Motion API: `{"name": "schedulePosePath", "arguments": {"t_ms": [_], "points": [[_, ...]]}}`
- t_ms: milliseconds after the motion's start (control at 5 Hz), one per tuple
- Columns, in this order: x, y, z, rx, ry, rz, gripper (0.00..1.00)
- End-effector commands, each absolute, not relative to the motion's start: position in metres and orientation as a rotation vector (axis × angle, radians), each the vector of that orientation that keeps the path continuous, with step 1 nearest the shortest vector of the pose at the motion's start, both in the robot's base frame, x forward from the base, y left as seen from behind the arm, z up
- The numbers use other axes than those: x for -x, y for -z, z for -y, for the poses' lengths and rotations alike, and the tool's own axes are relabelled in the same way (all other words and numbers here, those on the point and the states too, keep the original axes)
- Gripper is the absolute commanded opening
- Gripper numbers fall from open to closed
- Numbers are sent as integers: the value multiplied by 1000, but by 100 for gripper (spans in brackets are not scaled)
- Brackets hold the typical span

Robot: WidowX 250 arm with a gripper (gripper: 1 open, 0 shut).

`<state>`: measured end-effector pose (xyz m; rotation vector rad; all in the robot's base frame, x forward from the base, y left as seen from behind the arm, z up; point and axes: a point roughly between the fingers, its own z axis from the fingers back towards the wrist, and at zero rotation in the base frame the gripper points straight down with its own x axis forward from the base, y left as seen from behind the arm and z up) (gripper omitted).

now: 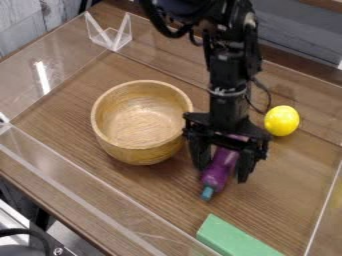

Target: Remove the purple eggplant from inside the brown bowl and put it on the table

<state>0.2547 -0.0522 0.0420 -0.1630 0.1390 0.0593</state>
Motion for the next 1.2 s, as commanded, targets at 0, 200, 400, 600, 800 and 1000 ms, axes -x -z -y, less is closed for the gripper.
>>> {"name": "schedulePosePath", "arguments": {"t_ms": [0,200,400,600,800,1000], "points": [[-267,-83,45,182,-65,-24,100],[-270,-111,38,190,-76,27,100],[-274,-135,26,186,-90,67,100],[-280,-155,6,179,-115,105,100],[-288,-163,-22,162,-139,128,100],[-288,-166,-51,142,-154,138,100]]}}
